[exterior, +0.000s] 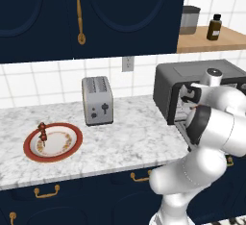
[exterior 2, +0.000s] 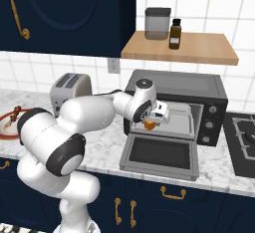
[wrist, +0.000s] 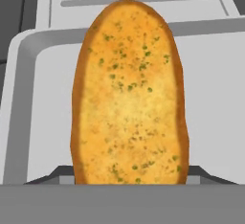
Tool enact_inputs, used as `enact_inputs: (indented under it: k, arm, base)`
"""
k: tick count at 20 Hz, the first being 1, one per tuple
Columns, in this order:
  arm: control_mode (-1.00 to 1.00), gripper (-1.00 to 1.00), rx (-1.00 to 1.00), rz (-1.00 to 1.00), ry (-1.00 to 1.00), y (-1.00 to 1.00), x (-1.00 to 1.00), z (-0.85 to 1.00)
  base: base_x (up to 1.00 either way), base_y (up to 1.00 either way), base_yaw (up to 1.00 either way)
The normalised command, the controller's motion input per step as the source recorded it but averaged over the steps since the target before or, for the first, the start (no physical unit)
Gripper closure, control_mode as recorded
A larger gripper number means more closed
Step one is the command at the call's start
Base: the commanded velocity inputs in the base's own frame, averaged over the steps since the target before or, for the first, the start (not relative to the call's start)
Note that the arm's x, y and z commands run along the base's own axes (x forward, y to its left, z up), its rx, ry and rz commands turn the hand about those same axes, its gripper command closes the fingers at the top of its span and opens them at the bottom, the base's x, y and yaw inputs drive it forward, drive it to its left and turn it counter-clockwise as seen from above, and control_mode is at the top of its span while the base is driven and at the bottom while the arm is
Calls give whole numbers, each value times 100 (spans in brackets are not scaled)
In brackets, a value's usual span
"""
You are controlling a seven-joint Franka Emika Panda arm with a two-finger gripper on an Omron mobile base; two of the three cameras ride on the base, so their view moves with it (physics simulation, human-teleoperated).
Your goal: Pick up the kebab skewer and baguette bread, and place them inside the toaster oven. Close the toaster oven door and start by setting the timer.
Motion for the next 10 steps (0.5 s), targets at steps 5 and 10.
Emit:
enact_inputs:
  k: [5, 10]
  arm:
    - [-100, 100, 0, 3, 1, 0, 17, 0]
    - [-100, 100, 0, 2, 2, -2, -2, -9]
  base:
    - [0, 0, 0]
    - [0, 0, 0]
